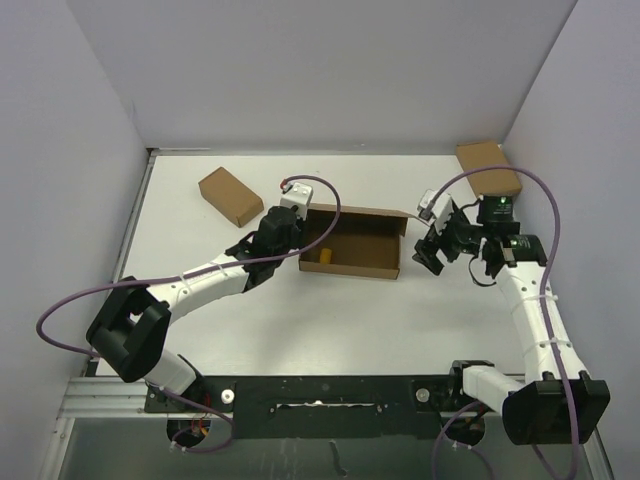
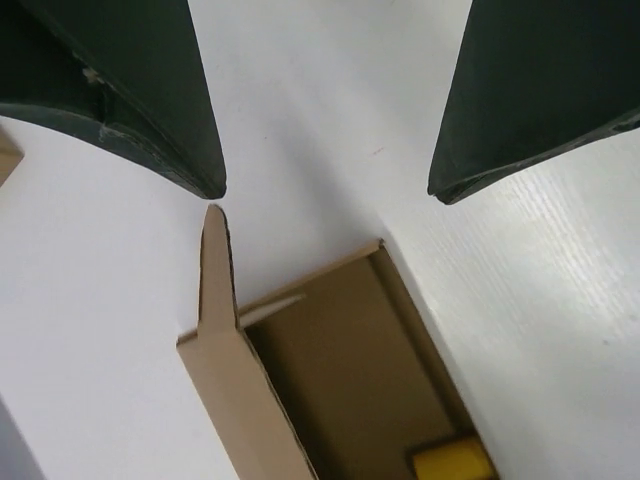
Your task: Fold the paper box
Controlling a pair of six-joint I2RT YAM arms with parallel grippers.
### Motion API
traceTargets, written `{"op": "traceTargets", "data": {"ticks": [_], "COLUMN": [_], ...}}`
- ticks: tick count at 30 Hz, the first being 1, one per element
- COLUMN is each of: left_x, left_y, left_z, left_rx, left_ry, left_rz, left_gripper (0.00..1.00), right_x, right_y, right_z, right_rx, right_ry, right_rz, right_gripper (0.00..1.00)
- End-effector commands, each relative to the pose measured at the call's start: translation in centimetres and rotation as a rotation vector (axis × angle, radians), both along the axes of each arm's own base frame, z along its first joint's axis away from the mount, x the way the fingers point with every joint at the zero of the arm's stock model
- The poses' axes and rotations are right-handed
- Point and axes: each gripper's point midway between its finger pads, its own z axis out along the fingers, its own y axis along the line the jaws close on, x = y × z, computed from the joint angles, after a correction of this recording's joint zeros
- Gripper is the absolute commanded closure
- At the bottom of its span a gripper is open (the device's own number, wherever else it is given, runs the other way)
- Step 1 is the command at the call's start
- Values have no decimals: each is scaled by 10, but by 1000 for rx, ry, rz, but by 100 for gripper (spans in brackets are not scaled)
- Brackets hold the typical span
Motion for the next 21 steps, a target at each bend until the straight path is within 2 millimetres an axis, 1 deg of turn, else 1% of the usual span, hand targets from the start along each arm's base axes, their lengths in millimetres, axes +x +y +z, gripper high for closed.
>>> {"op": "traceTargets", "data": {"ticks": [1, 3, 4, 5, 7, 8, 11, 13, 15, 18, 21], "left_x": [-3, -3, -4, -4, -4, -4, -5, -6, -6, -7, -7], "left_y": [-8, -8, -7, -7, -6, -6, -6, -6, -5, -5, -6], "left_z": [30, 31, 31, 32, 32, 32, 31, 31, 31, 31, 30], "left_rx": [-53, -55, -56, -56, -57, -58, -63, -67, -69, -71, -73], "left_ry": [-37, -37, -37, -38, -38, -39, -35, -32, -31, -33, -30], "left_rz": [-23, -25, -24, -23, -21, -20, -19, -19, -17, -17, -21], "left_gripper": [100, 100, 100, 100, 100, 100, 100, 100, 100, 100, 100], "right_x": [-36, -44, -44, -43, -31, -23, -7, -1, 6, 23, 36], "right_y": [32, 39, 42, 46, 51, 54, 78, 94, 106, 109, 108], "right_z": [59, 78, 90, 99, 111, 112, 107, 102, 95, 88, 88], "right_rx": [73, 89, 102, 122, 135, 120, 31, -22, -76, -152, -189], "right_ry": [-85, -119, -143, -161, -181, -186, -217, -230, -243, -269, -303], "right_rz": [280, 340, 358, 376, 371, 364, 392, 420, 423, 382, 356], "right_gripper": [14, 14, 13, 13, 13, 13, 12, 11, 12, 16, 19]}}
